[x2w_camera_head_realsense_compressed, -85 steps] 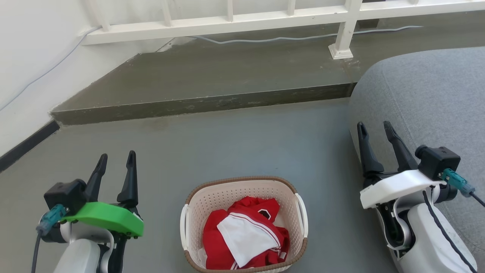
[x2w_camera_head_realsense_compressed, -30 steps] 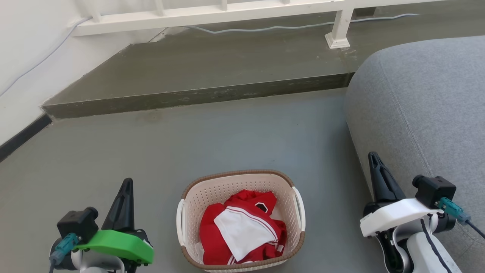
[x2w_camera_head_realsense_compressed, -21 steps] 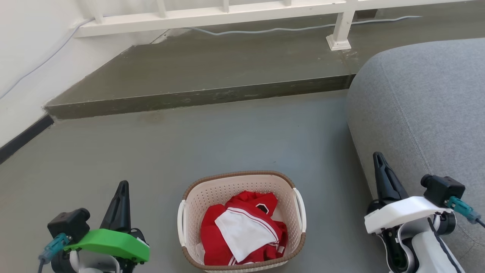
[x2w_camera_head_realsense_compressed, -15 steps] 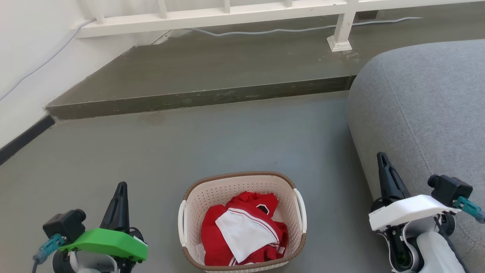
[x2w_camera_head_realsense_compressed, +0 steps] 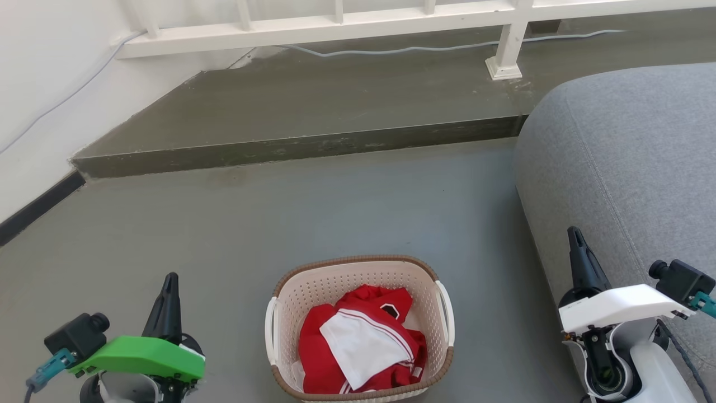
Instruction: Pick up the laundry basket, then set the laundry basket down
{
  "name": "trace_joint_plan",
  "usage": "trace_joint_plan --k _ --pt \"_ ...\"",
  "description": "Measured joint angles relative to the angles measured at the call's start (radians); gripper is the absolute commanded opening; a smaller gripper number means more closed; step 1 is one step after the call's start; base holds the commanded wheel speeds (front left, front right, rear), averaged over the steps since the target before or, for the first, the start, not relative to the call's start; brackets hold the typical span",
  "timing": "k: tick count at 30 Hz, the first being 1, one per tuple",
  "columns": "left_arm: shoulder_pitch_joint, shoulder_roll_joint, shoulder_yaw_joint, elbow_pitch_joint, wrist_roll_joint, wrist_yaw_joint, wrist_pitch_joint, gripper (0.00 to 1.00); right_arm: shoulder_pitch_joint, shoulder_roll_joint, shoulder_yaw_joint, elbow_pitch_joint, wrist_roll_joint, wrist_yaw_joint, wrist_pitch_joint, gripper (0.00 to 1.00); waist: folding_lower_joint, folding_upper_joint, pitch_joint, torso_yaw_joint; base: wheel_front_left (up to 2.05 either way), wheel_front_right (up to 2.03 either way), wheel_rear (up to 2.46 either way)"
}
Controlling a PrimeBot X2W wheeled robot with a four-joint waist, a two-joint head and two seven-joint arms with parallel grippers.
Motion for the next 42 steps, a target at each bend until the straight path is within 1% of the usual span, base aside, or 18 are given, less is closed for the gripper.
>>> trace_joint_plan --k 11,13,15,20,21,32,34,42 --pt "0.0 -0.001 0.025 0.004 -0.127 -0.001 0.035 0.0 -0.001 0.0 -0.03 0.005 0.145 0.005 0.042 0.0 0.0 0.0 -0.006 0.005 0.0 0.0 0.0" --pt "-0.001 -0.002 0.029 0.005 -0.147 -0.007 0.045 0.0 -0.001 0.0 -0.034 0.006 0.171 0.005 0.048 0.0 0.0 0.0 -0.007 0.006 0.0 0.0 0.0" --pt "-0.001 -0.002 0.034 0.005 -0.169 -0.007 0.053 0.0 -0.001 0.0 -0.038 0.007 0.196 0.011 0.054 0.0 0.0 0.0 -0.008 0.007 0.0 0.0 0.0" --pt "-0.001 -0.004 0.049 0.006 -0.226 -0.008 0.069 0.0 -0.001 0.0 -0.051 0.008 0.261 0.014 0.074 0.0 0.0 0.0 -0.011 0.009 0.0 0.0 0.0" --pt "-0.001 -0.004 0.052 0.007 -0.254 -0.008 0.075 0.0 -0.002 0.0 -0.058 0.01 0.288 0.015 0.079 0.0 0.0 0.0 -0.012 0.01 0.0 0.0 0.0" --pt "-0.004 -0.006 0.079 0.011 -0.381 -0.009 0.115 0.0 -0.004 -0.001 -0.086 0.017 0.427 0.02 0.117 0.0 0.0 0.0 -0.018 0.015 0.0 0.0 0.0" --pt "-0.005 -0.006 0.083 0.011 -0.401 -0.009 0.123 0.0 -0.005 -0.001 -0.092 0.019 0.456 0.027 0.123 0.0 0.0 0.0001 -0.019 0.016 0.0 0.0 0.0" --pt "-0.009 -0.007 0.095 0.016 -0.479 -0.012 0.146 0.0 -0.008 -0.001 -0.108 0.022 0.544 0.028 0.149 0.0 0.0 0.0 -0.023 0.019 0.0 0.0 0.0"
